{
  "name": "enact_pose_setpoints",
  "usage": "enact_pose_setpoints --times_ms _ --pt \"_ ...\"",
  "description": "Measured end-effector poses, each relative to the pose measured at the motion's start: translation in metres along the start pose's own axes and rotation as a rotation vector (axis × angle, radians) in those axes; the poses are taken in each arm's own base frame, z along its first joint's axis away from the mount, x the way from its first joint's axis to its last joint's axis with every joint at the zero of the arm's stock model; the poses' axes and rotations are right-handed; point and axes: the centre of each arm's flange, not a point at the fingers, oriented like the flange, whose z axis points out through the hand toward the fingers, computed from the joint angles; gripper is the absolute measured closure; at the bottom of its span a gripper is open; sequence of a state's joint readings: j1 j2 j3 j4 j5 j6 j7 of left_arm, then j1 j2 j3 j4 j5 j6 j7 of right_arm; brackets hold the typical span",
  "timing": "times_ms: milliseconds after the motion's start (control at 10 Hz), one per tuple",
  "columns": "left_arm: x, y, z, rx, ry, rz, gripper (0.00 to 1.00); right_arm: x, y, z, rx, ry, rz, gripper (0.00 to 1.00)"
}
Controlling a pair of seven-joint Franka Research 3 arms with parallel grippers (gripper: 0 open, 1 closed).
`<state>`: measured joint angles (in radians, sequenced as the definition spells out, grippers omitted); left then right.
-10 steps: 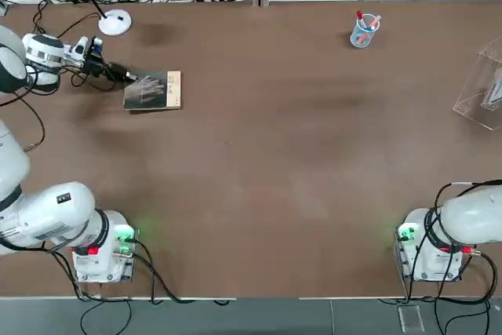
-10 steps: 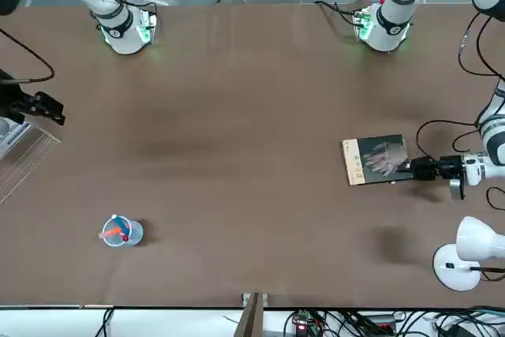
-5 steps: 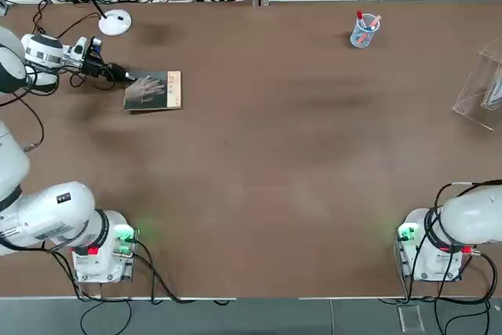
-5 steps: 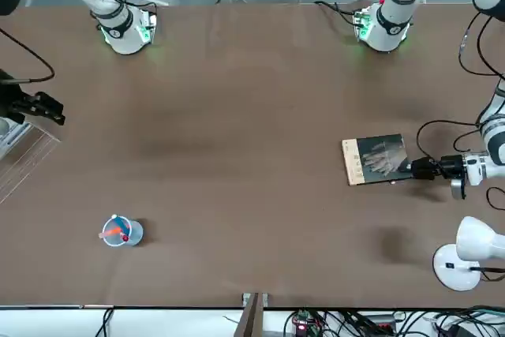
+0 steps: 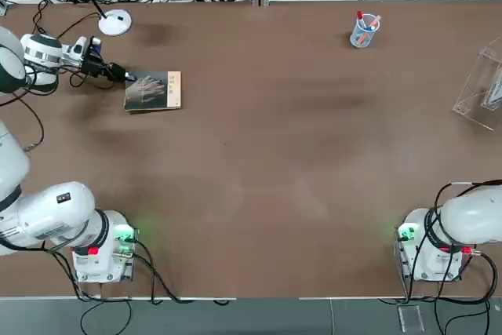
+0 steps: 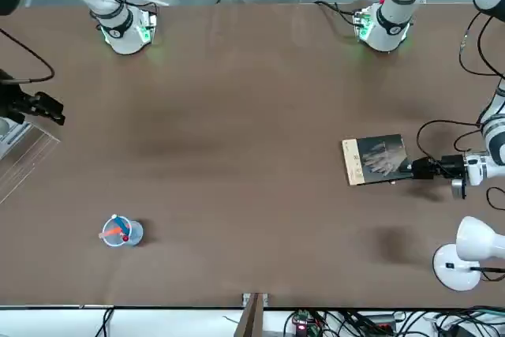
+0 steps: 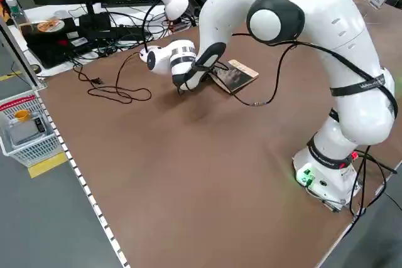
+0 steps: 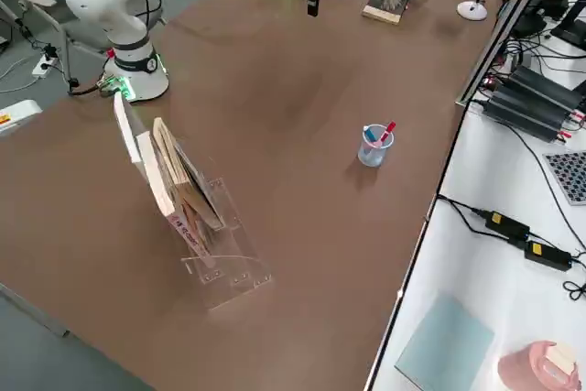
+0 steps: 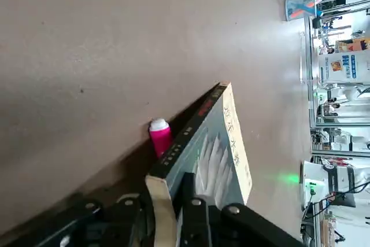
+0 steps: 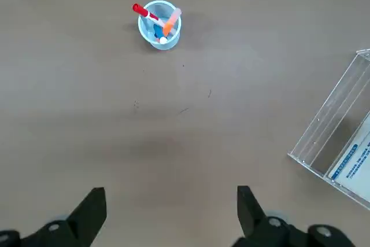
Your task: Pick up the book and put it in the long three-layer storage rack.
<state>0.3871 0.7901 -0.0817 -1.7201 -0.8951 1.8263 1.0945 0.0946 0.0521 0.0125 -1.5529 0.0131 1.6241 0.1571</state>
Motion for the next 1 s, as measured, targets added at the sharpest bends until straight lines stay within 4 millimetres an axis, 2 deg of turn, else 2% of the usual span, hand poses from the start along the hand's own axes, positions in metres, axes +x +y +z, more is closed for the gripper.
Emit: enact_pose_setpoints --times_ms 500,1000 --pt "0.012 0.016 -0.006 -0.063 -0.029 -0.088 0.96 0.0 0.0 0.0 0.0 0.0 0.0 0.0" --pt "0.035 0.049 -0.022 -0.153 -0.09 -0.132 0.96 0.0 0.0 0.0 0.0 0.0 0.0 0.0"
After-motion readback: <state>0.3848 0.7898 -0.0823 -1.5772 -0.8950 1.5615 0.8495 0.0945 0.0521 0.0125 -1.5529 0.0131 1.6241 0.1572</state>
